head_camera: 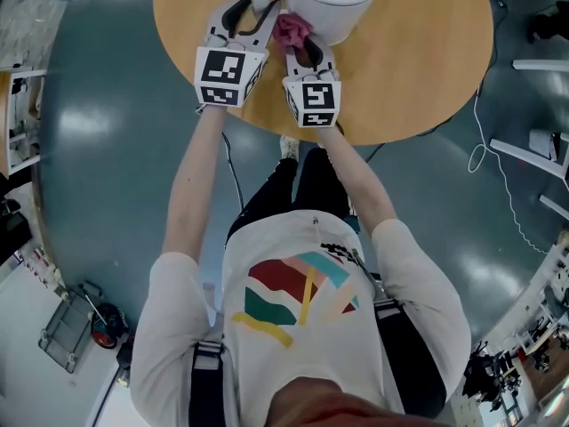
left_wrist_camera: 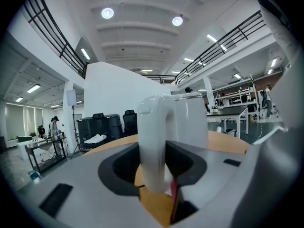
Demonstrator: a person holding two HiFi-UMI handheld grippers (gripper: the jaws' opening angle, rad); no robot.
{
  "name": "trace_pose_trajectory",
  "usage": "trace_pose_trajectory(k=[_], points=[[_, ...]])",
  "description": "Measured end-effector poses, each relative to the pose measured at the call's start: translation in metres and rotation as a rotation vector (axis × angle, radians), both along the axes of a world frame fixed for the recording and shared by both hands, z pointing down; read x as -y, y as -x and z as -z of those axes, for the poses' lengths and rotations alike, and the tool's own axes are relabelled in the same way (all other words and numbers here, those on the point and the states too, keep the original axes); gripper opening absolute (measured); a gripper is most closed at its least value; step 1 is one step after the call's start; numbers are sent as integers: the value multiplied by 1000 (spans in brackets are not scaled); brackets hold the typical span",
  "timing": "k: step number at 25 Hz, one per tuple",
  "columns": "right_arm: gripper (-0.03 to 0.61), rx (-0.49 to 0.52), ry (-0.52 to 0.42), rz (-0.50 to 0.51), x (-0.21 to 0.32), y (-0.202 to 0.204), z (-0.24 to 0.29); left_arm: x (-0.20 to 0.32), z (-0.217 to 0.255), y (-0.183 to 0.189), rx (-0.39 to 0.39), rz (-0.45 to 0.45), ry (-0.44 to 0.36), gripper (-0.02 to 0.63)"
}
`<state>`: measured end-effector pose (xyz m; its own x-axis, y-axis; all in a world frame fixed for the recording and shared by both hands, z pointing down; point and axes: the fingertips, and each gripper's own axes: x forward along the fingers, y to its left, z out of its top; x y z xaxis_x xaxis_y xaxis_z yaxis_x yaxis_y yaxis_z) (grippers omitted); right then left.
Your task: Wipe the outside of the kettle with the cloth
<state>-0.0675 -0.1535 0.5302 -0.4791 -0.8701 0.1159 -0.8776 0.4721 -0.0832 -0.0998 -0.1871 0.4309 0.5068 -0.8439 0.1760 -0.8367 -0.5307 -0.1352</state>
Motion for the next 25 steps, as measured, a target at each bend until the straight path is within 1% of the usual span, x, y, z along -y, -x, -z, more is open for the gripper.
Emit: trace_pose_trajectory(k=[4, 8, 11, 17, 19, 23, 25], points=[[44, -16, -1, 4, -1, -1, 1, 2, 4, 4, -2, -1, -7, 199], [44, -33, 0, 26, -10, -26, -6, 0, -2, -6, -3, -4, -8, 199], [44, -36, 10, 42, -14, -32, -3, 2, 1, 4, -3, -4, -7, 199], [44, -81, 16, 91, -14, -65, -5, 6, -1, 4, -4, -2, -7, 199], [44, -82, 23, 80, -12, -79, -8, 6, -1, 6, -3, 1, -7, 198], [44, -69, 49, 13, 1, -112, -15, 4, -1, 5, -5, 10, -6, 199], [44, -76, 54, 16, 9, -120, -17, 3, -1, 5, -7, 14, -10, 199]])
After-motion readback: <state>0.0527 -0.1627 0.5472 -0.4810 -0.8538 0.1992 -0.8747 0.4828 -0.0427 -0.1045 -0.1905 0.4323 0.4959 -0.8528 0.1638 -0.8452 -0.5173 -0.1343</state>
